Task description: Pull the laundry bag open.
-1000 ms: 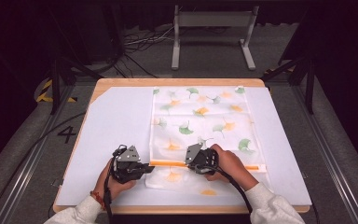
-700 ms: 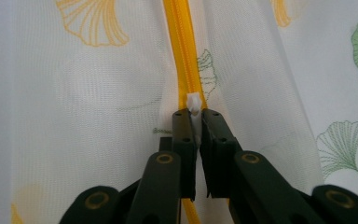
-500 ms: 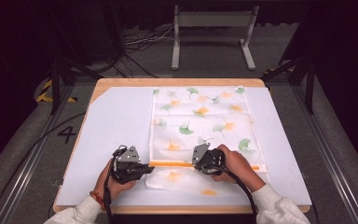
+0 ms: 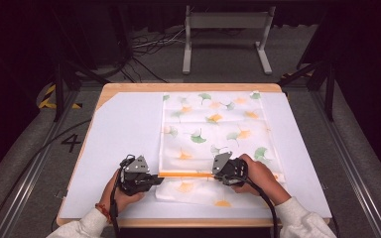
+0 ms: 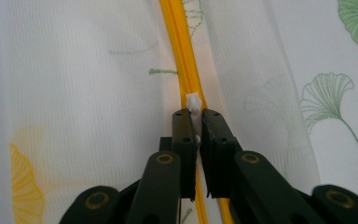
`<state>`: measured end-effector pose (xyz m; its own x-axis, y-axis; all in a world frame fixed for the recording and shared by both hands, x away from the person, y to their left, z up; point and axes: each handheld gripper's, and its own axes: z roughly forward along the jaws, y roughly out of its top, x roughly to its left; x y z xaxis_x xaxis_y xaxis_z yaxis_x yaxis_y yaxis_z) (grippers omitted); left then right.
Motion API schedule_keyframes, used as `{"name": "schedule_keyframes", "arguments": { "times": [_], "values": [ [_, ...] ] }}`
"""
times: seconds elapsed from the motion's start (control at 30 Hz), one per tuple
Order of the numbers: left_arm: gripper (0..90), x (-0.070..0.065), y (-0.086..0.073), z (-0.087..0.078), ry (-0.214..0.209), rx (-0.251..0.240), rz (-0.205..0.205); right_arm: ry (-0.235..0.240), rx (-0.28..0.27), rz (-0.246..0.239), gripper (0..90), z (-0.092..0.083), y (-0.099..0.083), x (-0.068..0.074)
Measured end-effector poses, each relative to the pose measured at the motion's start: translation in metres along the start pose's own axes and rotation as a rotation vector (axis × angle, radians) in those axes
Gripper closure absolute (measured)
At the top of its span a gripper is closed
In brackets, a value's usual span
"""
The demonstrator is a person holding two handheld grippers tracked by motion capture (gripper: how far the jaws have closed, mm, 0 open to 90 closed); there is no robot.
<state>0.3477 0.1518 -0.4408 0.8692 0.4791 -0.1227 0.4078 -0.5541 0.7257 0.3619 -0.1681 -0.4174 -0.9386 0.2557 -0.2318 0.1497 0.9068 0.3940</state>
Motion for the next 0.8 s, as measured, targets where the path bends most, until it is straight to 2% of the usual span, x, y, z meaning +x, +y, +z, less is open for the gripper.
{"name": "schedule_keyframes", "arguments": {
  "times": [0.13,0.8],
  "values": [
    [85.7,0.000,0.000,0.000,-0.004,-0.001,-0.001,0.010,-0.002,0.006,84.8,-0.003,-0.005,-0.002],
    [85.7,0.000,-0.001,-0.002,0.001,0.008,0.009,-0.012,0.025,0.035,84.8,-0.013,-0.029,-0.007]
  ]
}}
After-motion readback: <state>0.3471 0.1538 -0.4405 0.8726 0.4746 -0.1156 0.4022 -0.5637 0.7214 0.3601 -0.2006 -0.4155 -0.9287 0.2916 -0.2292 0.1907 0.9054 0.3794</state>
